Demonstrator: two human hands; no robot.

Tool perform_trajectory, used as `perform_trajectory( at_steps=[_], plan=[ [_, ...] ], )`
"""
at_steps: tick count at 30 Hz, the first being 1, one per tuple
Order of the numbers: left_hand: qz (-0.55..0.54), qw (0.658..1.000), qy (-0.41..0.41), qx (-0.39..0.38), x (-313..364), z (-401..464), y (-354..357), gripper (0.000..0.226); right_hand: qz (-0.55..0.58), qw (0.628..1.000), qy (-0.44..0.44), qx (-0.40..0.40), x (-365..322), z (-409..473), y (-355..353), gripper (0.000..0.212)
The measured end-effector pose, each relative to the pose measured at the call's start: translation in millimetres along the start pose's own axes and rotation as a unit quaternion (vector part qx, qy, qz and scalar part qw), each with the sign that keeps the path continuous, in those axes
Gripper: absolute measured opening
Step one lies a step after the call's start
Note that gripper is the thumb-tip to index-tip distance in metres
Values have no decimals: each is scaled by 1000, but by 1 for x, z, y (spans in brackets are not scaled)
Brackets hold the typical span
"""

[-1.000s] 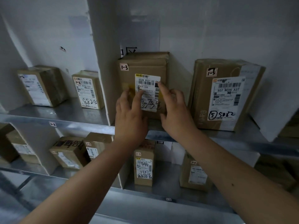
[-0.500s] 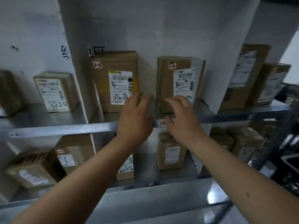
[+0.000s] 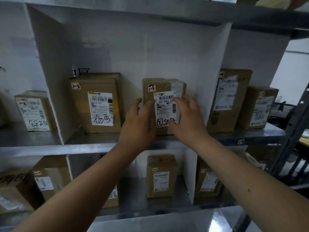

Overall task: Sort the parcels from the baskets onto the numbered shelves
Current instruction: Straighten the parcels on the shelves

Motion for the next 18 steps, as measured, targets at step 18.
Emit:
perform_trajectory(
  at_steps=[18],
  plan=[
    [24,990,-132,44,19,11,40,92,20,993,-110,-41,63,6,21,105]
  ],
)
Point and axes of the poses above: each hand's wrist, its own z-axis towards the middle knuckle, its own y-axis out of the palm, x = y × z, the point moved 4 cm from there along z, towards the middle knuckle, and after that the axes turned 14 degrees about -y, right-handed, at the moved point
